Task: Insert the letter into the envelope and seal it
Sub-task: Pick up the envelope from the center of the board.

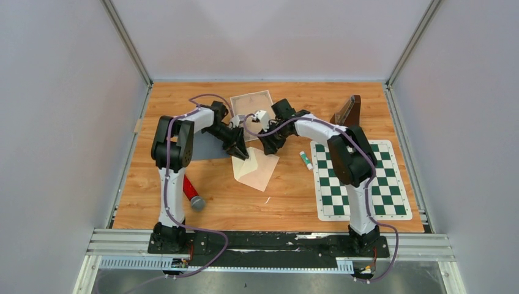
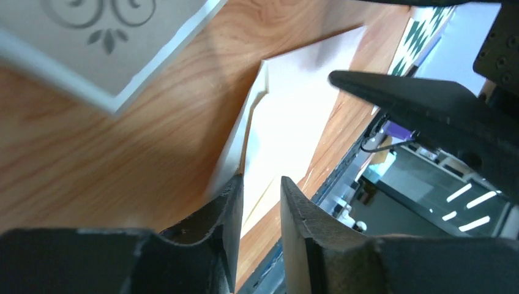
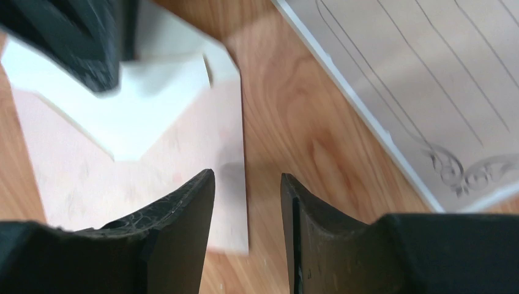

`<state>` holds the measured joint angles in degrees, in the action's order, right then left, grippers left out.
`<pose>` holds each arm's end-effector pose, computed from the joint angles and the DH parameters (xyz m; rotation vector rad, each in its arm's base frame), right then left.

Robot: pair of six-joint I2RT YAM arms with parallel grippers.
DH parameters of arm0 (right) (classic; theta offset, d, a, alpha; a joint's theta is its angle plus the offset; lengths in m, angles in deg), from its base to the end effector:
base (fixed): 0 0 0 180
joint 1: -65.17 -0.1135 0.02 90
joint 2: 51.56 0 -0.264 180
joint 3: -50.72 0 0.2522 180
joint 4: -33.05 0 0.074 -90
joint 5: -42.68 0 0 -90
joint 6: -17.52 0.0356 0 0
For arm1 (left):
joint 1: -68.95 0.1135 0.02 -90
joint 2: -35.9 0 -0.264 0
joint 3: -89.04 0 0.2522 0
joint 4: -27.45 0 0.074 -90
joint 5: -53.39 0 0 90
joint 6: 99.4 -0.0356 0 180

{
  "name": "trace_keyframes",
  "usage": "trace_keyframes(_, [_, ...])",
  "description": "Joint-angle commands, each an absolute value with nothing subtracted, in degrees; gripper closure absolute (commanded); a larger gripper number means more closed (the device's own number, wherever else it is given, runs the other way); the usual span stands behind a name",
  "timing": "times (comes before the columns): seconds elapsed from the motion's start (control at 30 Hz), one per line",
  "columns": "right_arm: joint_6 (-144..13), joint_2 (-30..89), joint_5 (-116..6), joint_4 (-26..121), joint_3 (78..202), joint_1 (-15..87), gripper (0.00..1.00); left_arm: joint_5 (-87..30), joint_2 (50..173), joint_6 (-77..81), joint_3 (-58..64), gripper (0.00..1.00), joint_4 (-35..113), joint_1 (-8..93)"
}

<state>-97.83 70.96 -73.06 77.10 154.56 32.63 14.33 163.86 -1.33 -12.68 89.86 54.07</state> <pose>0.3706 0.2548 0.1611 -1.3983 2.2276 0.6388 0.3900 -0.1322 0.1137 -0.1760 -2.7023 1.2705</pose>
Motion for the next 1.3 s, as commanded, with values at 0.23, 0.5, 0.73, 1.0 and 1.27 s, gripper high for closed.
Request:
trace_keyframes(0.23, [-92.90, 58.49, -79.18, 86.44, 155.37, 39.93, 0.54, -2.00, 147.11, -5.86, -10.84, 0.56, 92.94, 59.44])
trace_keyframes(0.5, [-93.45, 56.05, -77.87, 87.79, 155.16, 41.08, 0.53, -2.43, 148.92, -6.62, -8.95, 0.46, 89.16, 59.46])
trace_keyframes(0.73, [-92.91, 55.65, -78.58, 87.97, 154.87, 41.15, 0.53, 0.47, 153.91, -8.86, -11.96, 0.54, 90.66, 59.28])
trace_keyframes(1.0, [-93.48, 54.58, -78.50, 87.96, 153.66, 41.26, 0.53, 8.01, 156.82, -12.22, -12.77, 0.81, 91.86, 59.26])
trace_keyframes(1.27, [-108.09, 50.76, -86.39, 91.87, 155.93, 41.05, 0.53, 19.80, 153.55, -14.48, -13.89, 1.00, 91.60, 58.42])
